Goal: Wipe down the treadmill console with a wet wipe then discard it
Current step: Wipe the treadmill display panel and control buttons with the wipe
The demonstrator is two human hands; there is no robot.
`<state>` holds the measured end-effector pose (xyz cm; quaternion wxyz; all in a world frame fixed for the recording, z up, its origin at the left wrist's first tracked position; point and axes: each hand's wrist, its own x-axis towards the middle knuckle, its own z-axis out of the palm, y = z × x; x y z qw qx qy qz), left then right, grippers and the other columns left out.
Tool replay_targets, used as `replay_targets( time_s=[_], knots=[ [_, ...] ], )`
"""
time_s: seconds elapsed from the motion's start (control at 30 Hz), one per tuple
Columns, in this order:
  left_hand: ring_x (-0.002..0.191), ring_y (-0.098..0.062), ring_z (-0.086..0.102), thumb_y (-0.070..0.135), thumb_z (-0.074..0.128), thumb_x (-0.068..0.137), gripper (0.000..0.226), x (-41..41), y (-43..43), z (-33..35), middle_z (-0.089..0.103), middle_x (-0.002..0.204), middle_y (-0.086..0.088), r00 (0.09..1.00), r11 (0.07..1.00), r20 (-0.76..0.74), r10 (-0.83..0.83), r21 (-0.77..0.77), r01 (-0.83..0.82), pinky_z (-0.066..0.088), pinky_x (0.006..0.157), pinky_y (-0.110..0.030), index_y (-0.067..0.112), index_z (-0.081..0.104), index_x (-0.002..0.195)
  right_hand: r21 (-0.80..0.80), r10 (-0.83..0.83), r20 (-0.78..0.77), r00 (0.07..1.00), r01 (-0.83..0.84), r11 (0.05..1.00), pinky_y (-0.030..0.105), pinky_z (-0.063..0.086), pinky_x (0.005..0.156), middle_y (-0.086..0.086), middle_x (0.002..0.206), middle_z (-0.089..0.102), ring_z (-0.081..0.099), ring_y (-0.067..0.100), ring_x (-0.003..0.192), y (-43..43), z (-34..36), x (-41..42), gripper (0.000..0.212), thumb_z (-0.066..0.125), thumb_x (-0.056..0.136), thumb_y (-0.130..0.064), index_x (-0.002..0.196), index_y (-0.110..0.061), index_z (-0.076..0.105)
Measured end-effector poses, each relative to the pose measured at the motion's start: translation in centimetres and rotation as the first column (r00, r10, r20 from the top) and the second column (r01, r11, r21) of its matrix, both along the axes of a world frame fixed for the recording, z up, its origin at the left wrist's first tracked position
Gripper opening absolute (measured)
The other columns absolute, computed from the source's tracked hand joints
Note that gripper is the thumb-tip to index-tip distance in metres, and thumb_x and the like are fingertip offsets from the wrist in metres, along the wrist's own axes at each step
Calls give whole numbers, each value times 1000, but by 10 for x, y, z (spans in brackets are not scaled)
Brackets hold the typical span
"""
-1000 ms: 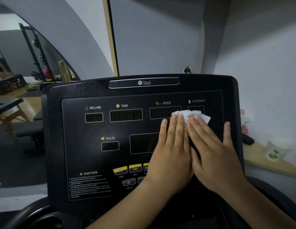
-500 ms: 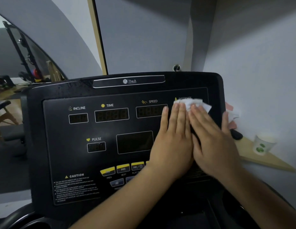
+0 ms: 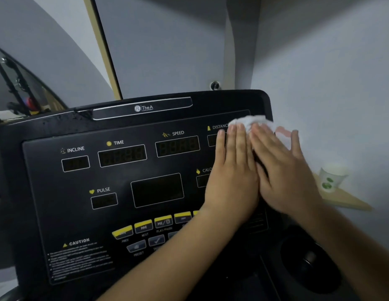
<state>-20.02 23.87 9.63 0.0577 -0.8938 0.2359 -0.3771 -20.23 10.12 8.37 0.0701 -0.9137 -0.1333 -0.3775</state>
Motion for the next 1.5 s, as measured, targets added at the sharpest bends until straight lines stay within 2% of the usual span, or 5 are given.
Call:
replay_targets(
  time_s=[0.33, 0.53, 0.8, 0.93, 1.5],
  knots=[
    [148, -46, -2, 32, 16, 102, 64, -24, -2, -46, 4, 158, -31, 992, 994, -81, -99, 41, 102, -1, 119, -61, -7, 6, 152, 146, 98, -24, 995, -93, 985, 57, 22, 117, 8, 159, 27, 19, 19, 149, -1, -48, -31, 58, 36, 93, -16, 150, -6, 30],
    [149, -42, -4, 31, 10, 99, 65, -2, -18, 2, 2, 160, -28, 997, 998, -50, -55, 30, 56, -6, 117, -63, -6, 4, 152, 184, 71, -11, 997, -68, 981, 55, 18, 119, 7, 157, 33, 25, 15, 147, -16, -4, -1, 56, 34, 93, -17, 149, -7, 36],
    [150, -37, 3, 34, 22, 100, 64, -24, 17, -38, 11, 161, -23, 992, 993, -69, -103, 42, 106, -9, 113, -68, -2, 16, 153, 67, 26, -46, 999, -23, 997, 55, 15, 120, 7, 158, 30, 20, 17, 149, 12, -40, -32, 57, 35, 94, -23, 150, -8, 33],
    [150, -35, -7, 35, 24, 102, 65, -11, 12, -8, -1, 162, -21, 998, 1000, -62, -10, 12, 10, -16, 110, -70, 0, 4, 154, 79, 0, -5, 1000, 0, 997, 56, 15, 119, 6, 157, 31, 20, 17, 148, 16, -9, -11, 53, 32, 97, -21, 149, -9, 34],
    [151, -31, 5, 32, 30, 100, 63, -28, 45, -38, 11, 162, -18, 994, 997, -85, -72, -23, 71, -4, 112, -72, 2, 17, 154, 85, -5, -32, 999, 8, 996, 65, 13, 115, 3, 159, 28, 18, 13, 149, 44, -37, -30, 57, 34, 95, -26, 150, -11, 34]
  ],
)
